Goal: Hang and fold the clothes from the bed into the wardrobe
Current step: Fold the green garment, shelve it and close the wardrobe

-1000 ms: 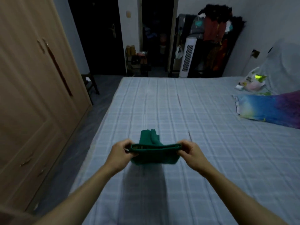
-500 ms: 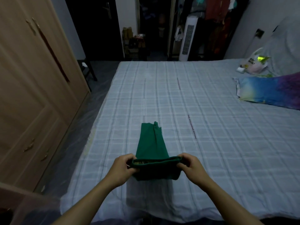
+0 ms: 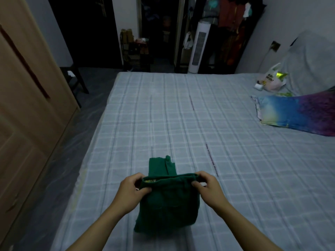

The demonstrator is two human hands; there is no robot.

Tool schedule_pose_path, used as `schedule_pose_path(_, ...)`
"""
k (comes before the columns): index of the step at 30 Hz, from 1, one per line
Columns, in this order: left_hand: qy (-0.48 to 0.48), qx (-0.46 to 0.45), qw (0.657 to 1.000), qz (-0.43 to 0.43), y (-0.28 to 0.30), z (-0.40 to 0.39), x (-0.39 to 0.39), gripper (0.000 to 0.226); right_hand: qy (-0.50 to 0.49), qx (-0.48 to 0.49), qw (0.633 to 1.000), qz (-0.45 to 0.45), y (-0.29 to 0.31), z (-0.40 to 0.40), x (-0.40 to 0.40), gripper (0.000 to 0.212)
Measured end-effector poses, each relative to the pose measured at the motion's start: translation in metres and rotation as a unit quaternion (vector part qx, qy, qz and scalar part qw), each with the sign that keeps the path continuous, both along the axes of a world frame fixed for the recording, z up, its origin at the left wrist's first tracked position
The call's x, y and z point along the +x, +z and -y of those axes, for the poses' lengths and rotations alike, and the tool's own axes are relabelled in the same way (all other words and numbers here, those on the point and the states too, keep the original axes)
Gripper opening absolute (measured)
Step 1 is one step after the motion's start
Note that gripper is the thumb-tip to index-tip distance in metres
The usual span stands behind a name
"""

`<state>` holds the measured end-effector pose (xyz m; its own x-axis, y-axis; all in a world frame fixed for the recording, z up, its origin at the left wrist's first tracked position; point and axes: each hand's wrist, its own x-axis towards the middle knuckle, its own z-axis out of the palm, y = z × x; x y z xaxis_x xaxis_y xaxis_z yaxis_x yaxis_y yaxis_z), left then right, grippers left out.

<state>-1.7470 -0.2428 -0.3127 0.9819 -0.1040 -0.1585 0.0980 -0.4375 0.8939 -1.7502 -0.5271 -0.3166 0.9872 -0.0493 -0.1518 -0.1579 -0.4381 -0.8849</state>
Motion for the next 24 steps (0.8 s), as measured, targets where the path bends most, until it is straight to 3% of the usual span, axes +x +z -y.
schedule_pose_path(16, 0.052, 0.007, 0.995, -0.09, -0.051, -0.002, 0.149, 0.015, -0.022, -0.034, 0.998, -0.055, -0.042, -0.012, 0.136, 0.006)
schedule_pose_path(20, 0.083, 0.014, 0.991, -0.1, -0.077, 0.005, 0.2, 0.014, -0.024, -0.039, 0.998, -0.052, -0.071, -0.012, 0.192, 0.02)
schedule_pose_path(24, 0.13, 0.072, 0.985, -0.086, -0.113, 0.009, 0.223, 0.035, -0.047, -0.077, 0.993, -0.075, -0.106, -0.012, 0.221, 0.045)
